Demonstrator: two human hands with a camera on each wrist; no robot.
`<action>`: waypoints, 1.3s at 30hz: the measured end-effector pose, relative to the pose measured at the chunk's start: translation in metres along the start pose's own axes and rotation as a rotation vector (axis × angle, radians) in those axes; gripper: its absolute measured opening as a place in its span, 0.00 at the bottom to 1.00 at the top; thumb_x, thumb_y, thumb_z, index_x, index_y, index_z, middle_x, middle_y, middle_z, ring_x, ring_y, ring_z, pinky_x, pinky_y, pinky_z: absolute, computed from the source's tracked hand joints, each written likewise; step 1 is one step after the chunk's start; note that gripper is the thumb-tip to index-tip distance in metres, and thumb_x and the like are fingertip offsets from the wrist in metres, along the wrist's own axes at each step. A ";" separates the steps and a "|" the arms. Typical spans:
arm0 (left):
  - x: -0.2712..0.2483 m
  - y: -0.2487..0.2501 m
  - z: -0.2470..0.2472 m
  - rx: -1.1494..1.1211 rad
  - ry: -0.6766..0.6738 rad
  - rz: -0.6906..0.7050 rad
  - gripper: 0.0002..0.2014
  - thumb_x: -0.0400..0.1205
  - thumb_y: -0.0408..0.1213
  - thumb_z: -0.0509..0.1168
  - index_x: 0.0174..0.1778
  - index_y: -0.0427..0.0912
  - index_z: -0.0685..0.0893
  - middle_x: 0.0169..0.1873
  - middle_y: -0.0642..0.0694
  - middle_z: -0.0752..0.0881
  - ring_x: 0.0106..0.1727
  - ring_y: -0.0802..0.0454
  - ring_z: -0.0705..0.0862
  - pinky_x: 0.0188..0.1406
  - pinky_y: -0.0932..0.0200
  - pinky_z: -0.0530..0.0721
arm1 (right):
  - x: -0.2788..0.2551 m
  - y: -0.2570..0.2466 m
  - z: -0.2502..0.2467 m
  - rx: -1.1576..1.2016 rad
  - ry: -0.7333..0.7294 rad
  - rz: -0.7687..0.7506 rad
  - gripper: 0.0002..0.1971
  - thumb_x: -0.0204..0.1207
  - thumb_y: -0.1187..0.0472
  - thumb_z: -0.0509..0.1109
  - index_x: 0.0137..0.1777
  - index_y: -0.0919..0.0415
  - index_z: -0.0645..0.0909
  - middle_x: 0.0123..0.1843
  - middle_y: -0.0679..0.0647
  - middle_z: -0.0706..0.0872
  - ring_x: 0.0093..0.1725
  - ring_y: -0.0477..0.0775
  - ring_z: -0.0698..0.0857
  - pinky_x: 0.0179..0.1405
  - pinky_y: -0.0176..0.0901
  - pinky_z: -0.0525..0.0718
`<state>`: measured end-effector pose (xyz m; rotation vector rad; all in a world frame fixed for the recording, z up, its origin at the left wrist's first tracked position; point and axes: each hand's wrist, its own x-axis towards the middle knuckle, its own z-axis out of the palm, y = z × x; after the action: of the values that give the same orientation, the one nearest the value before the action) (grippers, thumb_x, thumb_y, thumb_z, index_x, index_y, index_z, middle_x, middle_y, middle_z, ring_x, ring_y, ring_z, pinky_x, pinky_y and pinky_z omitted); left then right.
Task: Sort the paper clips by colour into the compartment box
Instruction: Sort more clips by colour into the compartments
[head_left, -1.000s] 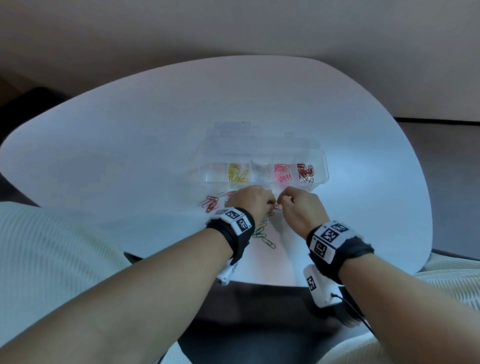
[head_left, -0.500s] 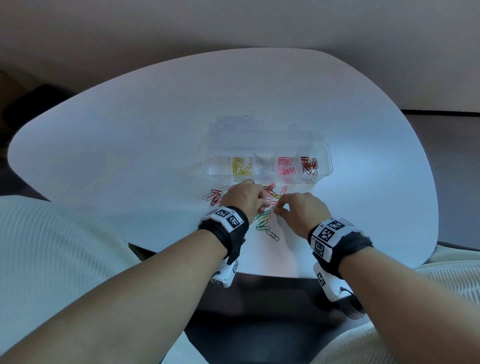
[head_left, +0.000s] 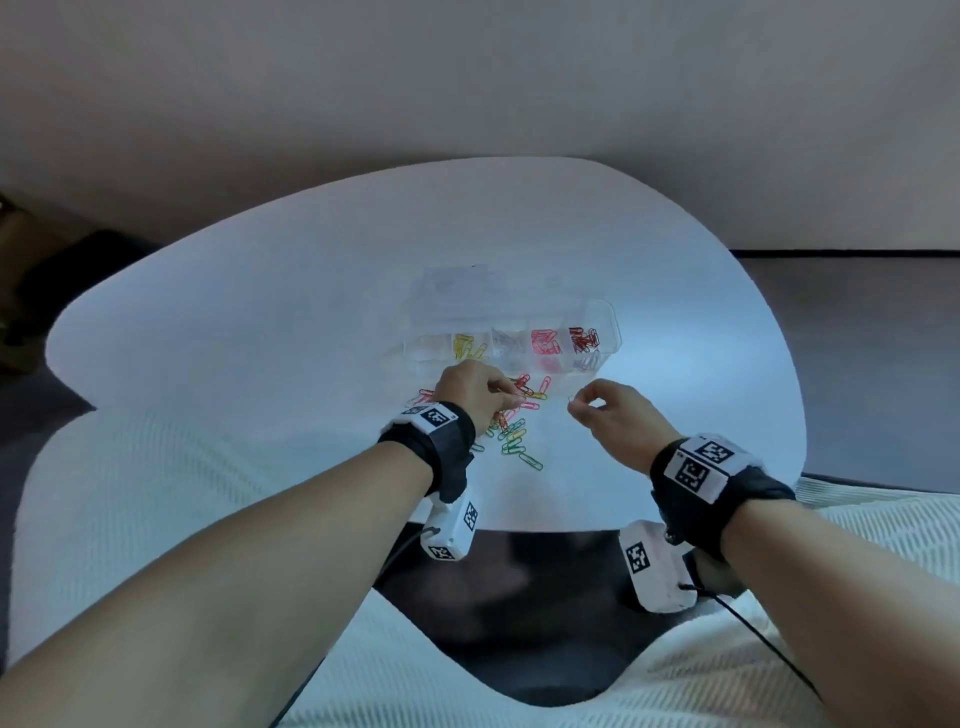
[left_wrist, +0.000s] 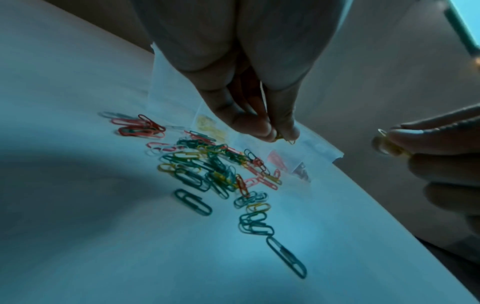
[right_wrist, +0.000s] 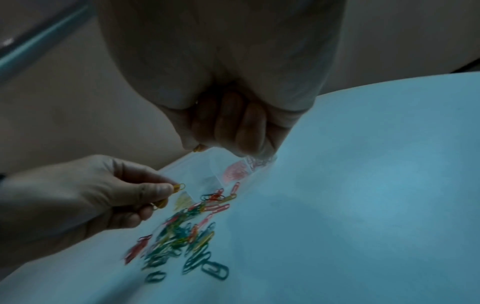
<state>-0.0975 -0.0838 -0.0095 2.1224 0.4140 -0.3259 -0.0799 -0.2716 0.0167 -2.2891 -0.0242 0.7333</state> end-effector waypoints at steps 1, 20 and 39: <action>-0.003 0.001 -0.003 -0.018 -0.004 0.003 0.03 0.73 0.33 0.77 0.40 0.43 0.91 0.33 0.47 0.89 0.32 0.51 0.84 0.45 0.51 0.90 | -0.007 -0.002 -0.001 0.013 -0.003 -0.003 0.08 0.83 0.53 0.63 0.49 0.58 0.77 0.37 0.46 0.80 0.31 0.46 0.76 0.29 0.38 0.72; 0.012 -0.003 -0.039 -0.443 -0.309 -0.107 0.11 0.79 0.21 0.68 0.57 0.29 0.84 0.39 0.35 0.88 0.36 0.47 0.89 0.41 0.60 0.91 | 0.053 -0.010 0.015 0.628 -0.219 0.197 0.19 0.81 0.60 0.58 0.28 0.52 0.61 0.24 0.50 0.58 0.25 0.51 0.51 0.21 0.38 0.52; 0.032 -0.013 -0.062 0.303 -0.227 -0.048 0.13 0.81 0.37 0.57 0.36 0.39 0.84 0.25 0.45 0.80 0.27 0.48 0.76 0.29 0.60 0.73 | 0.083 0.007 0.041 -0.631 0.141 -0.166 0.10 0.78 0.47 0.69 0.54 0.46 0.88 0.48 0.56 0.89 0.45 0.60 0.87 0.37 0.40 0.75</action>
<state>-0.0691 -0.0201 0.0022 2.3367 0.2965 -0.6872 -0.0324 -0.2320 -0.0529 -2.8845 -0.4287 0.5208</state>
